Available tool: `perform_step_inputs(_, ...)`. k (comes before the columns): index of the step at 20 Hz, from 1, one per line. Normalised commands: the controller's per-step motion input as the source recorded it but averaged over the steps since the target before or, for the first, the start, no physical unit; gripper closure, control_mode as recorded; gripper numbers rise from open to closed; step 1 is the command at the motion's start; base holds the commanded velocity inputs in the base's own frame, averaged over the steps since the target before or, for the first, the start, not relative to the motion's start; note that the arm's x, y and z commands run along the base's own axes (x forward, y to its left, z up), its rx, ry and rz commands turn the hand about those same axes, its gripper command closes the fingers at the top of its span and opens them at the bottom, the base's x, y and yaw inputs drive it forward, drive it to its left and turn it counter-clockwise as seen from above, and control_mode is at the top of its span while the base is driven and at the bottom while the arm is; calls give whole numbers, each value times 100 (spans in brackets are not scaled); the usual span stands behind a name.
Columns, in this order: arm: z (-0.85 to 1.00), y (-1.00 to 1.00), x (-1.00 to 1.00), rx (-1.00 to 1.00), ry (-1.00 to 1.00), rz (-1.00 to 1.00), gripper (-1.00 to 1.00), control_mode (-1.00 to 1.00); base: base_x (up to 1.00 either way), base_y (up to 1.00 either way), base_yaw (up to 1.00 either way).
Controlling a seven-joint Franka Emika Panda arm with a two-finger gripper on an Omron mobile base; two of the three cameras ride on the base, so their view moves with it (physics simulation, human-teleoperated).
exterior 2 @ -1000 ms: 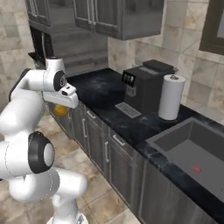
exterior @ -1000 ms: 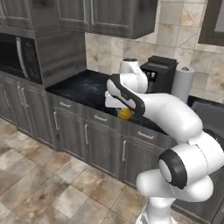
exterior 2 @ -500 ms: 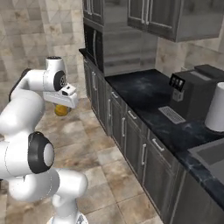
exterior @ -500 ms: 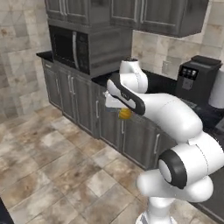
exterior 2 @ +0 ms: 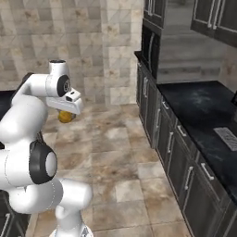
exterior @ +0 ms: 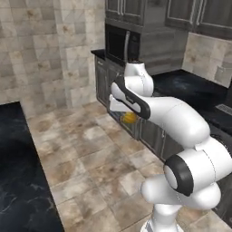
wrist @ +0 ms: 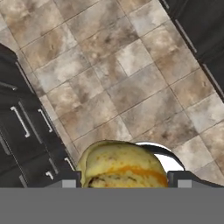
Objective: Turn on the sink faucet. Then move the squash from the counter to the sink. Turn off the sink. Move the vegetable from the sink to the pot next to the stove. Finally move the pot to the rear left burner.
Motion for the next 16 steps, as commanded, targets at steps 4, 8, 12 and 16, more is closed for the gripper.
perform_step_inputs(4, 0, 0, 0, 0, 0, 0, 100, 100, -20, -2, 49)
perform_step_inputs(8, 0, 0, 0, 0, 0, 0, 100, 100, -25, -22, 49)
perform_step_inputs(12, 0, 0, 0, 0, 0, 0, 100, 100, -26, -18, 50)
perform_step_inputs(16, 0, 0, 0, 0, 0, 0, 100, 100, -30, -19, 52)
